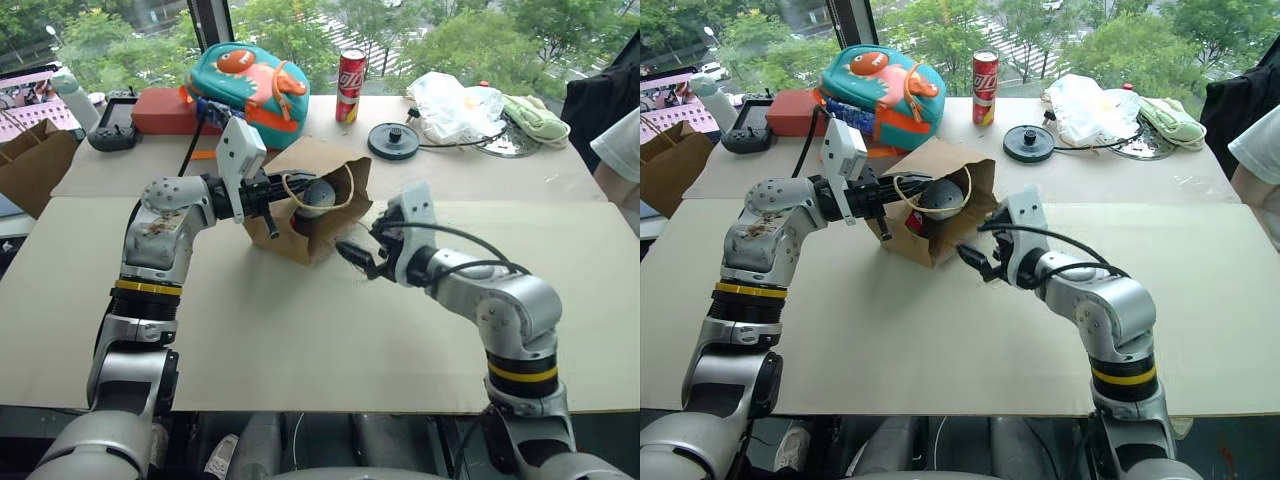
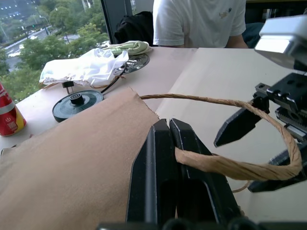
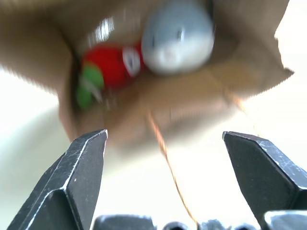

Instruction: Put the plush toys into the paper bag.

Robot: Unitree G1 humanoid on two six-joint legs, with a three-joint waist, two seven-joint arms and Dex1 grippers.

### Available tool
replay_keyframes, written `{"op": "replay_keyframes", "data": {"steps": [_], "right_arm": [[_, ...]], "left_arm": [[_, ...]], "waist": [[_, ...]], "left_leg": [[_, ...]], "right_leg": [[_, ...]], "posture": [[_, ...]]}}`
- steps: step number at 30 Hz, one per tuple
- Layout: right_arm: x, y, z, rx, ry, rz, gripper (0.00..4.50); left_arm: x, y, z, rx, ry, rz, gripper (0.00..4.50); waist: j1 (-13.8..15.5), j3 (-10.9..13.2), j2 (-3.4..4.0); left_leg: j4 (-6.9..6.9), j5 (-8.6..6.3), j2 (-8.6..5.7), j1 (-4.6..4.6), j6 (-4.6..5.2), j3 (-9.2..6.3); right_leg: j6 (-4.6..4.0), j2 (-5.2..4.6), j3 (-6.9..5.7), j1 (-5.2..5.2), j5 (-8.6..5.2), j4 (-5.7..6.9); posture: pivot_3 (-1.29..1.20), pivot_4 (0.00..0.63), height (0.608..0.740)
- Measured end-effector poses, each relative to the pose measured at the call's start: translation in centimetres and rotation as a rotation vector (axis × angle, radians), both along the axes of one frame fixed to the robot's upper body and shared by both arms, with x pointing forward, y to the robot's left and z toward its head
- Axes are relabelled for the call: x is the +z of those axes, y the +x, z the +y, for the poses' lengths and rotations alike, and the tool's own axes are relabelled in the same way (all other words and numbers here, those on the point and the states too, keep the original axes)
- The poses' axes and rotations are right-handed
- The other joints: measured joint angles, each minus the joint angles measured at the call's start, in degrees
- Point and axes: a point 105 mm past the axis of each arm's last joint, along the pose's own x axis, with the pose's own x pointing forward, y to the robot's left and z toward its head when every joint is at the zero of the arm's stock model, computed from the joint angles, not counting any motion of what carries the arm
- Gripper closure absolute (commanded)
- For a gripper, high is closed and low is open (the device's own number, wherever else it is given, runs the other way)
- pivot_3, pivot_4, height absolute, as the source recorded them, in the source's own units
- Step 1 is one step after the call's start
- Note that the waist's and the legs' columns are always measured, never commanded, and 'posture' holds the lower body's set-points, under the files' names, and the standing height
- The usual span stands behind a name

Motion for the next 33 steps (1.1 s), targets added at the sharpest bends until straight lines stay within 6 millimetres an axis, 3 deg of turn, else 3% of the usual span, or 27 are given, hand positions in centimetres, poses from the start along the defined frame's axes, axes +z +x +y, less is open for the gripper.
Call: {"op": "replay_keyframes", "data": {"steps": [3, 10, 11, 12, 22, 30, 33], "right_arm": [[-0.6, 0.0, 0.7, 0.024, -0.035, -0.012, 0.21], [-2.8, 1.9, 0.2, -0.050, -0.108, -0.010, 0.21], [-3.0, 2.1, 0.2, -0.056, -0.107, -0.013, 0.72], [-3.1, 2.2, 0.2, -0.058, -0.108, -0.012, 0.85], [-3.5, 2.3, 1.1, -0.021, -0.092, -0.015, 4.40], [-2.6, 2.0, 1.2, -0.001, -0.076, -0.035, 4.47], [-1.3, 1.6, 1.1, 0.006, -0.050, -0.067, 4.47]], "left_arm": [[0.0, 0.0, 0.0, -0.001, 0.000, 0.002, 4.50], [-0.1, 0.0, 0.2, 0.003, 0.005, 0.007, 4.50], [-0.1, 0.0, 0.2, 0.003, 0.005, 0.007, 4.50], [-0.1, 0.0, 0.1, 0.003, 0.005, 0.007, 4.50], [-0.1, 0.0, 0.1, 0.000, 0.006, 0.007, 4.50], [-0.1, -0.1, 0.1, -0.008, 0.008, 0.009, 4.50], [-0.1, -0.2, -0.1, -0.021, 0.007, 0.011, 4.50]], "waist": [[-0.1, 0.0, 0.00], [0.3, 0.0, 0.00], [0.4, 0.0, 0.00], [0.4, 0.0, 0.00], [0.4, 0.0, 0.00], [0.5, 0.0, 0.00], [0.6, 0.0, 0.00]], "left_leg": [[0.02, 0.01, 0.00, 0.01, 0.00, -0.01], [0.05, 0.02, -0.02, -0.01, 0.00, -0.01], [0.04, 0.02, -0.02, -0.01, 0.00, -0.01], [0.04, 0.02, -0.02, -0.02, 0.00, -0.01], [0.05, 0.02, -0.02, -0.01, 0.00, -0.02], [0.06, 0.02, -0.02, -0.01, 0.00, -0.03], [0.05, 0.02, -0.01, -0.02, 0.00, -0.03]], "right_leg": [[0.00, 0.02, 0.01, 0.01, 0.00, 0.03], [-0.01, 0.00, 0.02, 0.02, 0.00, 0.05], [-0.01, 0.00, 0.01, 0.02, 0.00, 0.06], [-0.01, 0.00, 0.02, 0.02, 0.01, 0.06], [-0.01, 0.00, 0.01, 0.02, 0.01, 0.09], [-0.01, 0.00, 0.01, 0.02, 0.01, 0.11], [-0.01, 0.00, 0.01, 0.02, 0.01, 0.14]], "posture": [[0.00, 0.150, 0.739], [0.00, 0.150, 0.739], [0.00, 0.150, 0.739], [0.00, 0.150, 0.739], [0.00, 0.150, 0.739], [0.00, 0.150, 0.739], [0.00, 0.150, 0.739]]}}
